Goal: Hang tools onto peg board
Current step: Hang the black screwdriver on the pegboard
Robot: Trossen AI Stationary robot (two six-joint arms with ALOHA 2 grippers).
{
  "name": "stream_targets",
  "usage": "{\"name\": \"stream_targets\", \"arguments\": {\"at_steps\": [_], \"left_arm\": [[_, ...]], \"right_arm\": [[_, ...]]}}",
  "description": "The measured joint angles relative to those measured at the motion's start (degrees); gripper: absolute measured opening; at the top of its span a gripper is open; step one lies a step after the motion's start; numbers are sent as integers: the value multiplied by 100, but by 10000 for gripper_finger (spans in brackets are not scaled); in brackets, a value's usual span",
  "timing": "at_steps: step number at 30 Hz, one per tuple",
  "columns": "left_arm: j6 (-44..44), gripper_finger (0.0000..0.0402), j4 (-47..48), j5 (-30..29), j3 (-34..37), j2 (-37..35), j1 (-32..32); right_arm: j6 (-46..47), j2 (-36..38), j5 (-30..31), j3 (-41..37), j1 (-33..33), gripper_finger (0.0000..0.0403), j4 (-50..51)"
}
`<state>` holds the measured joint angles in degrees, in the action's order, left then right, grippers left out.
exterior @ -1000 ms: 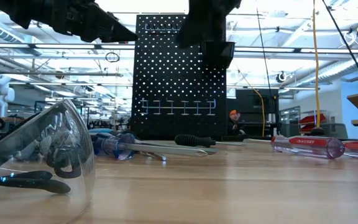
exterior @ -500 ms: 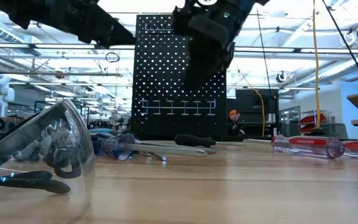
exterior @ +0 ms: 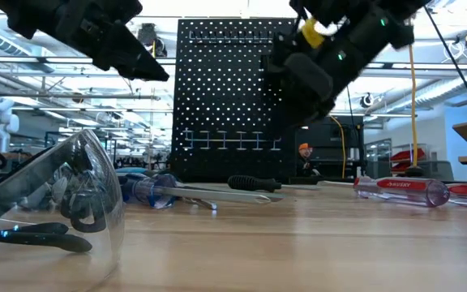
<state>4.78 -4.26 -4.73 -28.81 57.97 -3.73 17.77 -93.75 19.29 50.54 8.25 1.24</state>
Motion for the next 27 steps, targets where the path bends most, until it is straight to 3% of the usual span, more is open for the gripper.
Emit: {"name": "stream_targets", "arguments": {"at_steps": [4,11,17,27], "left_arm": [[12,134,-8,0,10,201,0],[302,134,-688,185,10,667,0],[317,134,-716,336,10,964,34],[306,134,-726,512,10,977,271]], "right_arm": [[-74,-1,15,-268,-52,132,-434],[228,-7,69,-257,-482,132,-411],[43,-72,-9,-249,-775,132,-416],[-95,-998,-329,-249,-973,159,-969]]}}
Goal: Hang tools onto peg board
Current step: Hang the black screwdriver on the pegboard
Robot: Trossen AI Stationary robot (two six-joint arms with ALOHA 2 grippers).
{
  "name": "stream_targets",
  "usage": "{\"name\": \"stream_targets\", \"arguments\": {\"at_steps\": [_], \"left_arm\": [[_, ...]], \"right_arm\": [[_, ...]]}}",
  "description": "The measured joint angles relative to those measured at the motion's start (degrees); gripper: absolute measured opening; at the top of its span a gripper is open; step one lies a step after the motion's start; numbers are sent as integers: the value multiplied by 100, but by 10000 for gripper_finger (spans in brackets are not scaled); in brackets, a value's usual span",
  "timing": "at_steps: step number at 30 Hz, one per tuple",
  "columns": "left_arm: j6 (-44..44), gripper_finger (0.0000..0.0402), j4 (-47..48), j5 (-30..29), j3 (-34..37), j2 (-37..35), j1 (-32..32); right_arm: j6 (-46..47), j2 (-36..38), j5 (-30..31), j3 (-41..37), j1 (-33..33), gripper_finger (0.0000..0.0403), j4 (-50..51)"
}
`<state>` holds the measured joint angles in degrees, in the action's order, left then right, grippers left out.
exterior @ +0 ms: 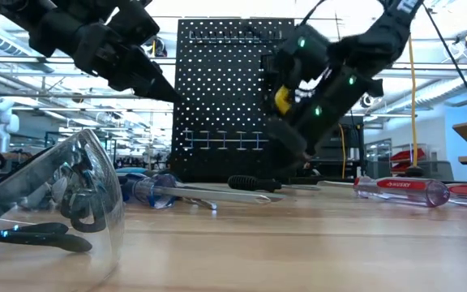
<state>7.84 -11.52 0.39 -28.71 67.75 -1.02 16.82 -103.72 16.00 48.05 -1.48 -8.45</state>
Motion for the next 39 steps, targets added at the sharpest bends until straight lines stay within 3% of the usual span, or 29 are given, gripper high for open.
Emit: {"name": "stream_targets", "arguments": {"at_steps": [5,12,17,25,30,34,39], "left_arm": [[2,134,-5,23,0,0,0],[3,134,5,29,0,0,4],[7,134,-102,397,0,0,4],[328,134,-1250,1603,0,-92,4],[349,134,-1446,1725,66,-263,6],[289,134,-2725,2070,567,-341,128],[-351,134,-4901,1892,1382,-142,382]], "right_arm": [[67,-402,-45,17,-6,154,-96],[-15,-399,-115,15,-74,79,-102],[-106,-218,-132,1,-94,80,-43],[-267,690,-78,-20,110,80,0],[-575,1494,-77,-20,379,80,-28],[-833,1938,-94,-10,665,80,-286],[-1220,2105,-116,-7,1031,80,-1122]]}}
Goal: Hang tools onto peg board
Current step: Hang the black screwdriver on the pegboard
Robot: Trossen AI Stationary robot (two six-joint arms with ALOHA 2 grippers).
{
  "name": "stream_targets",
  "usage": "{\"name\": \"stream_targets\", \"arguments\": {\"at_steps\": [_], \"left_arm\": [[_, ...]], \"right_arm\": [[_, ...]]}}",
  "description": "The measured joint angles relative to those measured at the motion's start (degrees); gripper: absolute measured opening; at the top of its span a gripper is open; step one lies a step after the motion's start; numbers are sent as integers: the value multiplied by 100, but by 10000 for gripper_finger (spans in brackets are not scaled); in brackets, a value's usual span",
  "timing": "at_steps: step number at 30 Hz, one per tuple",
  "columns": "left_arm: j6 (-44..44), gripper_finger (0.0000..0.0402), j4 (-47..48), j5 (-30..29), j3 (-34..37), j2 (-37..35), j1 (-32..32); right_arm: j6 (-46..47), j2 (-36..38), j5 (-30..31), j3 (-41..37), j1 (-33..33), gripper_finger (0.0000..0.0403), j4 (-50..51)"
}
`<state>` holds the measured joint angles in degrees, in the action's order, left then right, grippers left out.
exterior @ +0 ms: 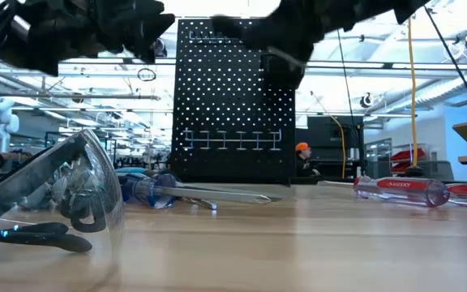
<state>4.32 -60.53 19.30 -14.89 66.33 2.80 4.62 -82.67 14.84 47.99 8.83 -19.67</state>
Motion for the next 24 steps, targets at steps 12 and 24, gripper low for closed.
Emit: {"name": "stream_targets", "arguments": {"at_steps": [12,24], "left_arm": [[-514,134,-1359,7,-514,1348,-176],[-506,134,-1909,-760,-1001,2005,-333]], "right_arm": [[-405,-559,-421,4,47,80,-2397],[-385,-577,-477,4,32,80,-2604]]}}
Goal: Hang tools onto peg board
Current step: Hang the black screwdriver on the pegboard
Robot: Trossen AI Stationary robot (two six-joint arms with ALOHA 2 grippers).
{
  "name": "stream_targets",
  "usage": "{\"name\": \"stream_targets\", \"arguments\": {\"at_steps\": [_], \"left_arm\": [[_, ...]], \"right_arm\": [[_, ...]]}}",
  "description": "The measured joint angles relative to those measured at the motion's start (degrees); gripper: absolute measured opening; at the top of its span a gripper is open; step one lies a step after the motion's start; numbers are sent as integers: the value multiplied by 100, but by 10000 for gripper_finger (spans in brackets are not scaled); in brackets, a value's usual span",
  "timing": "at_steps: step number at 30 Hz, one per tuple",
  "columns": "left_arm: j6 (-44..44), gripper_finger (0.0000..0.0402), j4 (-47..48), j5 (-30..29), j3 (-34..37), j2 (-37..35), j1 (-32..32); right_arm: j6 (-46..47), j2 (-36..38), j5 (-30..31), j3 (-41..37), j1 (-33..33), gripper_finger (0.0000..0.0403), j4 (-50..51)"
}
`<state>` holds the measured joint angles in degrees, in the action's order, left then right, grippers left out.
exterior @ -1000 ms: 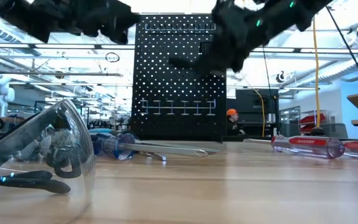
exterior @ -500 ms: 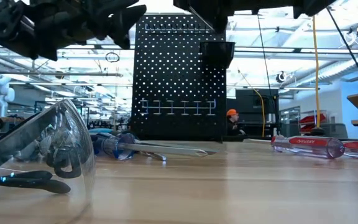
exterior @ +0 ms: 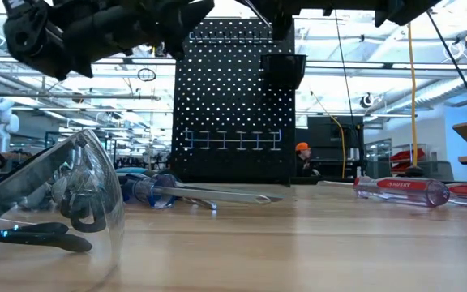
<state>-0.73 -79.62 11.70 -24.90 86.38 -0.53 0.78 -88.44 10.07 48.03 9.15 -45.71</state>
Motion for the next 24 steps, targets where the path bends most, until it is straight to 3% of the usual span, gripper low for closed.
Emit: {"name": "stream_targets", "arguments": {"at_steps": [24], "left_arm": [[599,134,-53,133,-700,210,-165]], "right_arm": [[-20,4,7,4,9,80,18]]}}
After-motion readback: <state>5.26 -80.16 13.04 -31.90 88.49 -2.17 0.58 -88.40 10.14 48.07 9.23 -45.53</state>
